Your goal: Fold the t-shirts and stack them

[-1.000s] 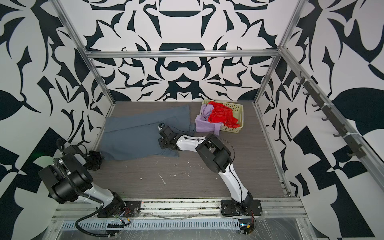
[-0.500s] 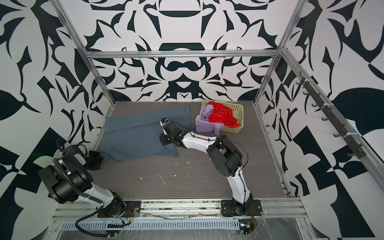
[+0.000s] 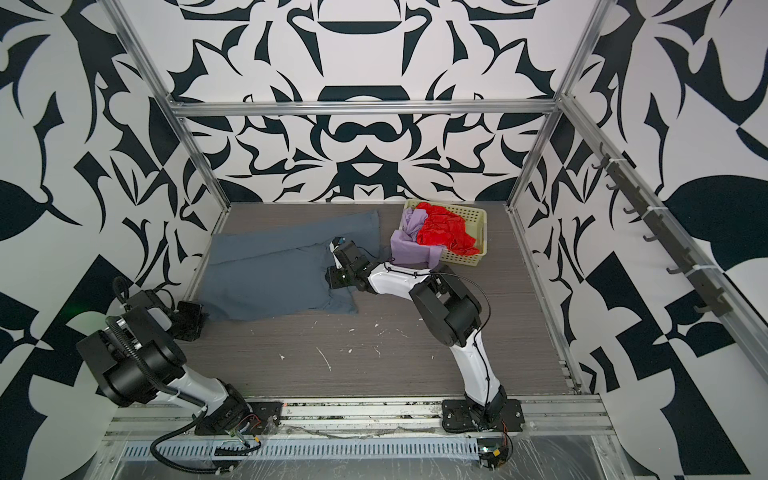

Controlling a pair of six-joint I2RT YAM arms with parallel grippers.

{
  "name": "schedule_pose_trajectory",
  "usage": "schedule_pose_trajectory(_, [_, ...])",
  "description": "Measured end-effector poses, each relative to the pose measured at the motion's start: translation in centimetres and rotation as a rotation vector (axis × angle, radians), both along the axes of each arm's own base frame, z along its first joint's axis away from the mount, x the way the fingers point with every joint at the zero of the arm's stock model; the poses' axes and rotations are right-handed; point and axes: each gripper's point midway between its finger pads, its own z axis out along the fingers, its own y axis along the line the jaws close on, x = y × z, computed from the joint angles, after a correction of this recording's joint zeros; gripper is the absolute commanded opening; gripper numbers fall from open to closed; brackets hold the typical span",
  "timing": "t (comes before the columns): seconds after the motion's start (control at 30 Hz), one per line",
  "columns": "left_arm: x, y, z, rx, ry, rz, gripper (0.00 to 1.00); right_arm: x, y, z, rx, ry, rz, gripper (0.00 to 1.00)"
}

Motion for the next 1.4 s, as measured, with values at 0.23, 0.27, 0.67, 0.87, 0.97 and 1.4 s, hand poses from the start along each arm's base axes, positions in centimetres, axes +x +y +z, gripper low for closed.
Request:
schedule_pose_trajectory(0.23, [0.0, 0.0, 0.0, -0.001, 0.0, -0.001, 0.0, 0.7, 0.6, -1.9, -0.03, -0.01, 0.014, 0.45])
schedule_pose_trajectory(0.27, [0.0, 0.0, 0.0, -0.001, 0.0, -0.001, 0.0, 1.0, 0.8, -2.0, -0.03, -0.016, 0.016, 0.45])
schedule_pose_trajectory(0.67, [0.0, 0.0, 0.0, 0.001, 0.0, -0.004, 0.0, 2.3, 1.8, -2.0, -0.032, -0.057, 0.005, 0.25])
schedule_pose_trajectory(0.87, [0.0, 0.0, 0.0, 0.002, -0.001, -0.008, 0.0, 2.3, 2.4, -1.5, -0.022, -0.068, 0.009, 0.0])
schedule_pose_trajectory(0.97, [0.0, -0.1, 0.0, 0.001, -0.002, -0.008, 0.0, 2.3, 2.5, -1.4, -0.024, -0.072, 0.006, 0.0])
schedule_pose_trajectory(1.4, [0.0, -0.4, 0.0, -0.015, -0.006, -0.014, 0.0, 1.3, 0.4, 9.2, 0.081, -0.194, -0.052, 0.0])
